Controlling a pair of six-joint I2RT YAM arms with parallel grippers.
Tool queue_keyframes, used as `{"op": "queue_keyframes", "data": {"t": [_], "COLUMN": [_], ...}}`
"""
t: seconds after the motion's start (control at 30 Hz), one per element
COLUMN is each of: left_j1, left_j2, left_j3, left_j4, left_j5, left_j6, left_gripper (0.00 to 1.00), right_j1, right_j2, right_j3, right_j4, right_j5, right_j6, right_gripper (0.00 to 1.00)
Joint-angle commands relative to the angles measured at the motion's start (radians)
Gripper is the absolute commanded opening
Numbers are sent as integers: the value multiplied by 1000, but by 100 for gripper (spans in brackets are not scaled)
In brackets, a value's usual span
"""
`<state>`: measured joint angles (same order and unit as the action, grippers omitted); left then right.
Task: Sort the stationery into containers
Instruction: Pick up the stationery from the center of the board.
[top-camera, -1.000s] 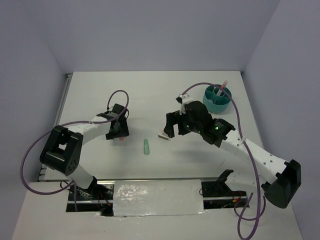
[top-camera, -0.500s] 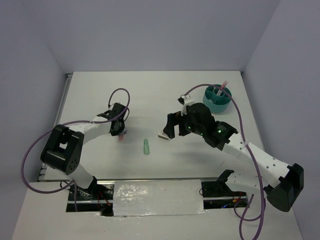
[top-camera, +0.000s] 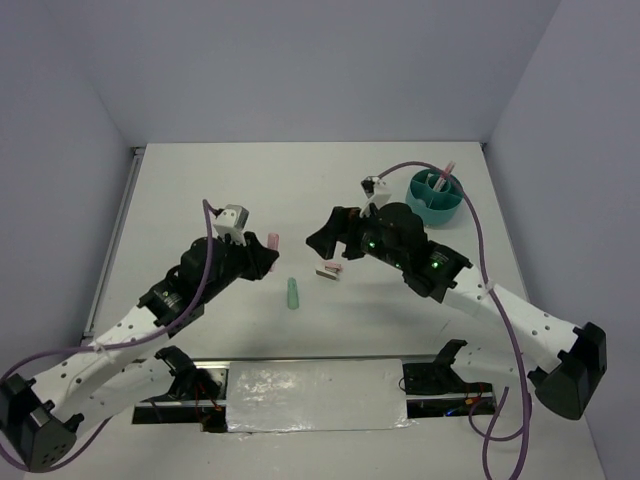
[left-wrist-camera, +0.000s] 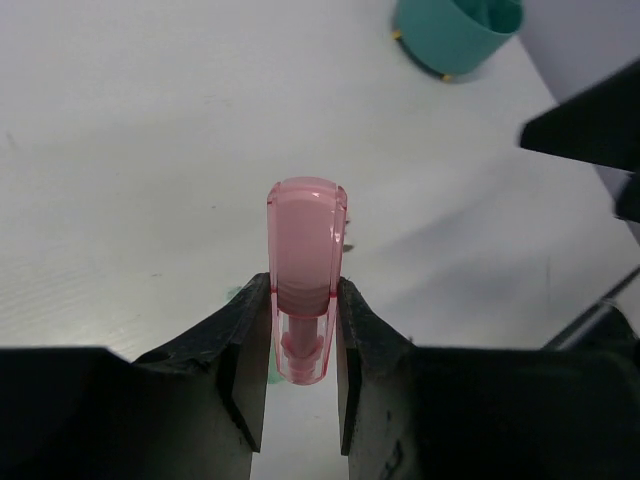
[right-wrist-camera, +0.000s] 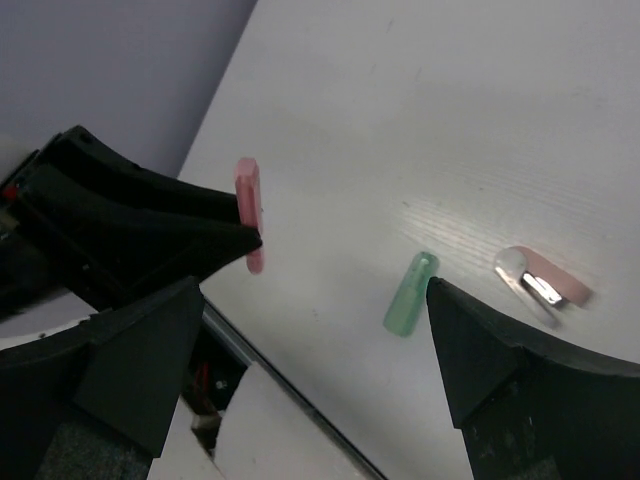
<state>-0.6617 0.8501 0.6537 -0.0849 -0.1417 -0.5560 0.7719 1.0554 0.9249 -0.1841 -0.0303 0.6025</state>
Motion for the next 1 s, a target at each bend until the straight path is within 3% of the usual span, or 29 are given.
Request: {"op": "queue_keyframes", "data": {"t": [0.0, 0.2, 0.53, 0.77, 0.8, 0.87, 0.9, 0.97], "left_j1": [-35, -55, -72, -72, -72, -73, -75, -75], "left_j2": [-68, -152, -178, -197, -197, -197, -195, -187], "left_j3": [-63, -101, -106, -108, -108, -111, -111, -105], "left_j4": [180, 240, 254, 254, 255, 260, 261, 255], "left_j5": [100, 195, 197, 201, 203, 215, 218, 226], "left_j6": [77, 119, 127, 128, 128, 130, 127, 126], "left_gripper": [0, 0, 0, 0, 0, 0, 0, 0], "right_j1": [67, 141, 267, 283, 283, 283, 282, 282], "right_j2": [49, 141, 250, 276, 273, 268, 268, 270], "right_j3": [89, 163, 230, 238, 227, 212, 210, 210], "right_j4": [98, 98, 26, 38, 57, 86, 92, 101], "right_j5": [38, 113, 271, 268, 264, 254, 260, 256], "right_j6": [100, 126, 117, 102, 99, 94, 82, 59], "right_gripper": [100, 97, 80, 43, 32, 21, 6, 0]}}
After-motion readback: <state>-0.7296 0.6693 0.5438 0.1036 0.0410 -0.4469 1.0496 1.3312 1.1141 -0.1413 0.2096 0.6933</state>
